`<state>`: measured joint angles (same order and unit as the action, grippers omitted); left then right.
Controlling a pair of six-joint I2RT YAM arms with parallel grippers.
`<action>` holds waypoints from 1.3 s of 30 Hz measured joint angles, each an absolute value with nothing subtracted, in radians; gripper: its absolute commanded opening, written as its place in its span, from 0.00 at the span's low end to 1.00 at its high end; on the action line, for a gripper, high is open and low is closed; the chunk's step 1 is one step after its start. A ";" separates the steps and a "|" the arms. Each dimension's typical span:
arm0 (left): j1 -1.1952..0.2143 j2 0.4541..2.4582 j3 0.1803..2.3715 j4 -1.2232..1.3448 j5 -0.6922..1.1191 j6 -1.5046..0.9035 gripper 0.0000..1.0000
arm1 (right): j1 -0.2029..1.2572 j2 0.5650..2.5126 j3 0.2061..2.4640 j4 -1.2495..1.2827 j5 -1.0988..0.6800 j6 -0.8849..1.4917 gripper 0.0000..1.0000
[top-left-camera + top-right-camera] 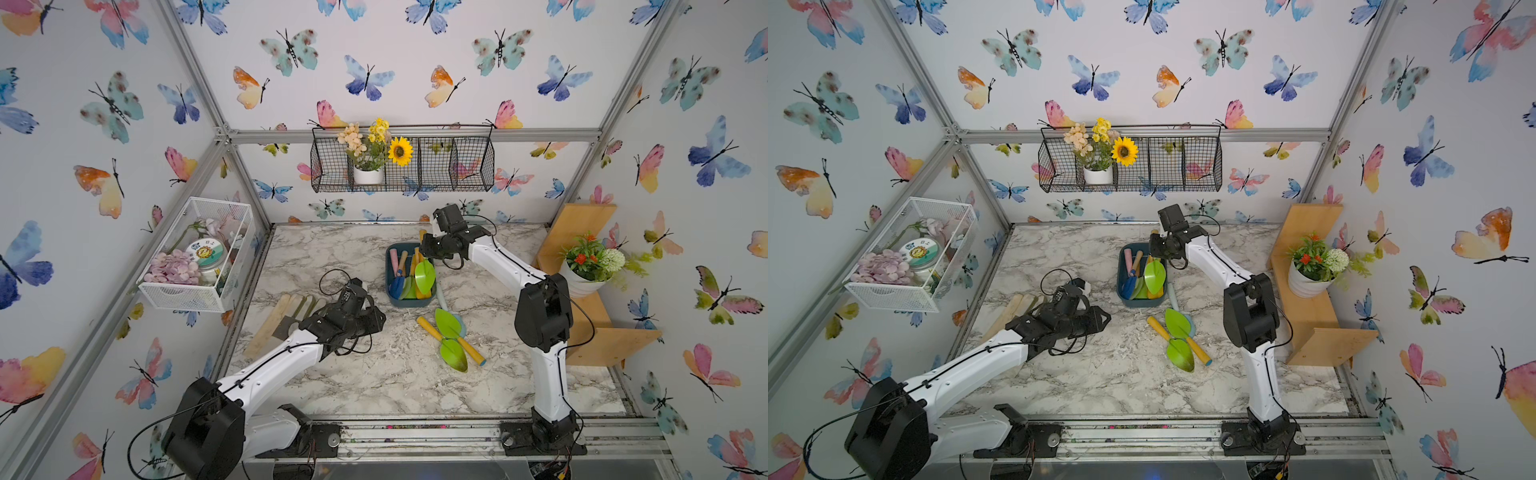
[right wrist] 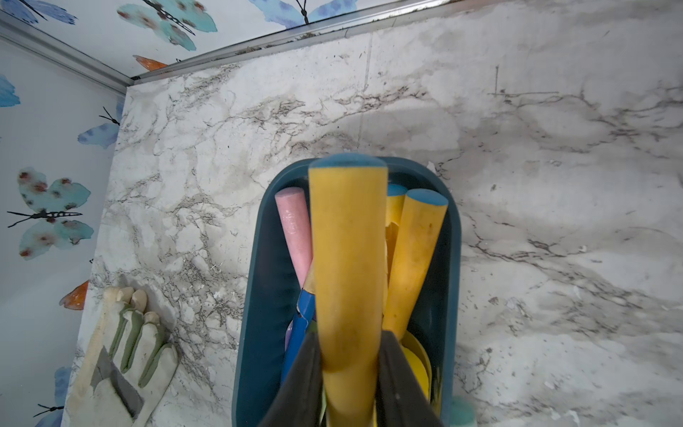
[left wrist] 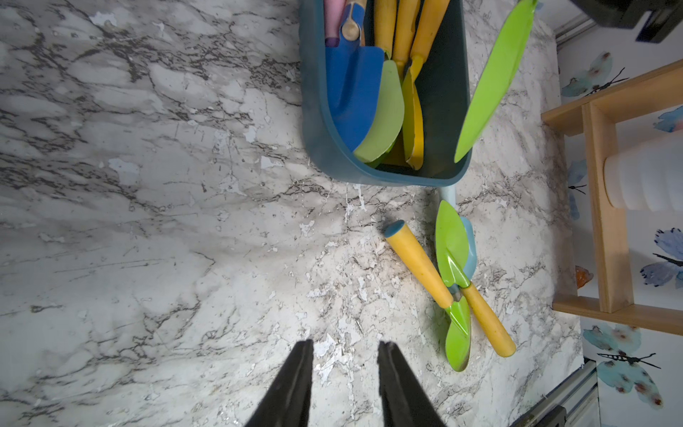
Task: Put the shovel into the storage box
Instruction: Place the shovel in the storage box.
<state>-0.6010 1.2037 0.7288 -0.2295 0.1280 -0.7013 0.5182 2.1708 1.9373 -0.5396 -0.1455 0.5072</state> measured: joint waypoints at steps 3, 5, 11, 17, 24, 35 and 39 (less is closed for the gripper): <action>-0.601 1.202 0.724 -0.230 0.128 -0.702 0.36 | 0.526 2.214 1.973 -0.546 -0.136 0.506 0.18; -0.601 1.202 0.723 -0.229 0.128 -0.704 0.36 | 0.530 2.231 1.979 -0.547 -0.127 0.505 0.19; -0.601 1.201 0.723 -0.229 0.128 -0.704 0.36 | 0.534 2.246 1.979 -0.556 -0.101 0.498 0.20; -0.601 1.201 0.723 -0.229 0.128 -0.704 0.36 | 0.537 2.246 1.979 -0.562 -0.089 0.488 0.24; -0.601 1.203 0.723 -0.229 0.128 -0.704 0.36 | 0.538 2.246 1.977 -0.564 -0.083 0.485 0.27; -0.601 1.203 0.723 -0.229 0.128 -0.704 0.36 | 0.538 2.265 1.971 -0.565 -0.083 0.487 0.33; -0.601 1.203 0.723 -0.229 0.128 -0.704 0.36 | 0.538 2.272 1.971 -0.565 -0.083 0.486 0.39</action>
<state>-0.6010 1.2034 0.7235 -0.2287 0.1280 -0.7044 0.5377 2.2723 1.9713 -0.5652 -0.0826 0.4862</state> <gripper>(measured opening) 0.362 0.368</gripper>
